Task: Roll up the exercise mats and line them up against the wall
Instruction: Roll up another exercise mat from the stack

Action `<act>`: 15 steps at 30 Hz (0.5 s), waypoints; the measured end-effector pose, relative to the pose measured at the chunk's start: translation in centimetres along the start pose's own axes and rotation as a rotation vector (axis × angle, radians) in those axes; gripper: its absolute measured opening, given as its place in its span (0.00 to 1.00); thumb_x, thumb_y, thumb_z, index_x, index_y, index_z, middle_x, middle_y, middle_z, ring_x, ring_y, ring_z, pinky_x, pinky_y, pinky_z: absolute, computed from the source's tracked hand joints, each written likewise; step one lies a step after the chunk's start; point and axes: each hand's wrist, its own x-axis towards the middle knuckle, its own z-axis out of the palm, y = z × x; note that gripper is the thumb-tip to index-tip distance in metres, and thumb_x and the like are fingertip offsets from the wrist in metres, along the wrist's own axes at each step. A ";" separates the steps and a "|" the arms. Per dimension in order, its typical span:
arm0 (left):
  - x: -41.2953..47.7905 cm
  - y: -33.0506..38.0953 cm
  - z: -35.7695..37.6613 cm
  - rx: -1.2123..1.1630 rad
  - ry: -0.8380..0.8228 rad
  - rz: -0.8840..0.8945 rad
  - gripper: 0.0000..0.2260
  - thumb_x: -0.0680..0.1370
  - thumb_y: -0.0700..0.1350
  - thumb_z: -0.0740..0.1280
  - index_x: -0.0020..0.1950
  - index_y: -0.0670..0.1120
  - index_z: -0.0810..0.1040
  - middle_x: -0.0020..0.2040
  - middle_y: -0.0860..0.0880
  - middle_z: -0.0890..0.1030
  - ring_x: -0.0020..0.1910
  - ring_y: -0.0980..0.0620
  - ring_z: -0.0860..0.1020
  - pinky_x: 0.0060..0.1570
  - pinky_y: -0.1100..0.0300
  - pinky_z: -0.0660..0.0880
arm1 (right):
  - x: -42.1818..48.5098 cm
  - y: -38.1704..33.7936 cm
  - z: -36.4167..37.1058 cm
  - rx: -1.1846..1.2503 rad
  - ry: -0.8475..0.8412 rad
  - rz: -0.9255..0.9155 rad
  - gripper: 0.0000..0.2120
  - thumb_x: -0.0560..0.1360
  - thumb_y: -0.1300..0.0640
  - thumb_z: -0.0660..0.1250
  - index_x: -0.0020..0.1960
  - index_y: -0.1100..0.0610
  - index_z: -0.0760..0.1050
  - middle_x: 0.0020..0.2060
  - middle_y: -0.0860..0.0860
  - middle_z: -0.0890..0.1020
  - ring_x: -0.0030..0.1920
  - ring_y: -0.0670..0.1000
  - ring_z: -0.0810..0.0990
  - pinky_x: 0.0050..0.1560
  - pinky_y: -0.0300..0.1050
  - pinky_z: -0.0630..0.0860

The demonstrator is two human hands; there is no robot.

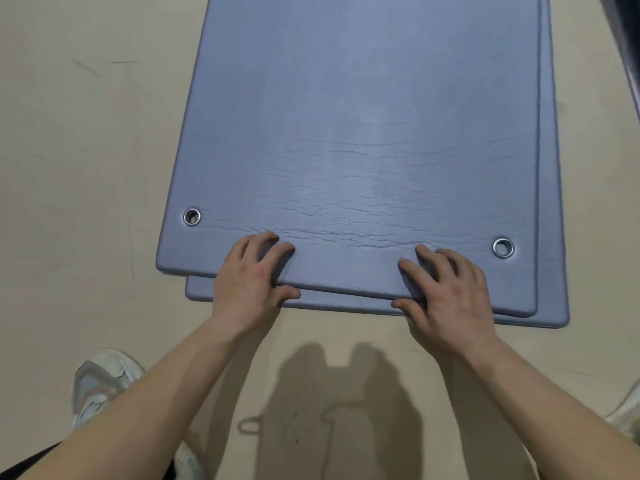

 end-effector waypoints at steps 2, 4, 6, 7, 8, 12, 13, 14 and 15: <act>0.0 0.0 -0.2 0.010 -0.024 0.010 0.31 0.65 0.57 0.82 0.65 0.52 0.80 0.68 0.48 0.76 0.66 0.42 0.70 0.58 0.46 0.77 | -0.1 0.0 -0.2 -0.032 -0.006 -0.018 0.25 0.72 0.39 0.70 0.65 0.50 0.78 0.67 0.53 0.77 0.65 0.63 0.73 0.60 0.60 0.71; -0.5 -0.1 -0.2 0.049 0.009 0.063 0.25 0.72 0.58 0.75 0.66 0.49 0.81 0.67 0.46 0.79 0.66 0.38 0.74 0.59 0.44 0.78 | -0.2 -0.1 -0.8 -0.025 0.014 -0.034 0.23 0.75 0.40 0.67 0.64 0.52 0.80 0.65 0.53 0.80 0.62 0.63 0.76 0.59 0.60 0.74; -0.7 0.2 -0.6 0.123 0.084 0.152 0.22 0.78 0.60 0.64 0.64 0.47 0.83 0.62 0.45 0.83 0.61 0.37 0.79 0.53 0.45 0.81 | 0.5 -0.5 -2.1 -0.051 0.061 -0.060 0.20 0.79 0.42 0.61 0.59 0.53 0.83 0.57 0.53 0.84 0.55 0.62 0.81 0.54 0.57 0.77; -0.3 0.5 -1.2 0.136 0.130 0.169 0.22 0.80 0.60 0.61 0.60 0.47 0.85 0.57 0.46 0.85 0.55 0.38 0.81 0.47 0.47 0.83 | 1.3 -0.9 -3.1 -0.070 0.087 -0.057 0.21 0.80 0.42 0.58 0.54 0.53 0.84 0.51 0.52 0.86 0.49 0.61 0.83 0.50 0.55 0.76; 0.4 1.1 -2.2 0.134 0.174 0.148 0.22 0.81 0.59 0.58 0.55 0.47 0.86 0.51 0.47 0.85 0.50 0.40 0.82 0.39 0.49 0.81 | 2.5 -1.5 -4.7 -0.093 0.084 -0.019 0.22 0.82 0.42 0.55 0.49 0.53 0.83 0.45 0.52 0.86 0.44 0.60 0.83 0.48 0.54 0.74; 5.5 3.1 -6.2 0.249 0.096 -0.010 0.23 0.84 0.63 0.54 0.46 0.47 0.77 0.41 0.44 0.82 0.42 0.38 0.79 0.33 0.53 0.63 | 7.2 -1.1 -8.2 -0.188 0.065 0.158 0.21 0.84 0.41 0.56 0.46 0.53 0.79 0.35 0.55 0.83 0.36 0.61 0.77 0.49 0.52 0.63; 6.6 3.1 -6.5 0.300 0.073 -0.013 0.23 0.84 0.63 0.53 0.48 0.47 0.76 0.42 0.43 0.82 0.42 0.37 0.80 0.34 0.53 0.62 | 7.9 -1.0 -8.1 -0.188 0.140 0.160 0.17 0.83 0.42 0.60 0.47 0.53 0.79 0.36 0.54 0.83 0.36 0.60 0.77 0.50 0.53 0.63; 7.7 3.2 -6.7 0.346 0.053 -0.004 0.24 0.84 0.64 0.52 0.50 0.47 0.76 0.43 0.42 0.83 0.43 0.37 0.80 0.34 0.53 0.61 | 8.4 -1.4 -7.7 -0.205 0.255 0.149 0.11 0.82 0.47 0.65 0.47 0.53 0.79 0.39 0.53 0.82 0.39 0.60 0.78 0.52 0.54 0.63; 8.8 3.2 -6.7 0.383 0.039 0.007 0.24 0.84 0.65 0.51 0.52 0.48 0.77 0.45 0.42 0.83 0.43 0.37 0.81 0.34 0.53 0.62 | 8.9 -1.9 -6.9 -0.238 0.341 0.126 0.03 0.78 0.55 0.69 0.47 0.53 0.79 0.42 0.53 0.81 0.41 0.59 0.77 0.53 0.54 0.62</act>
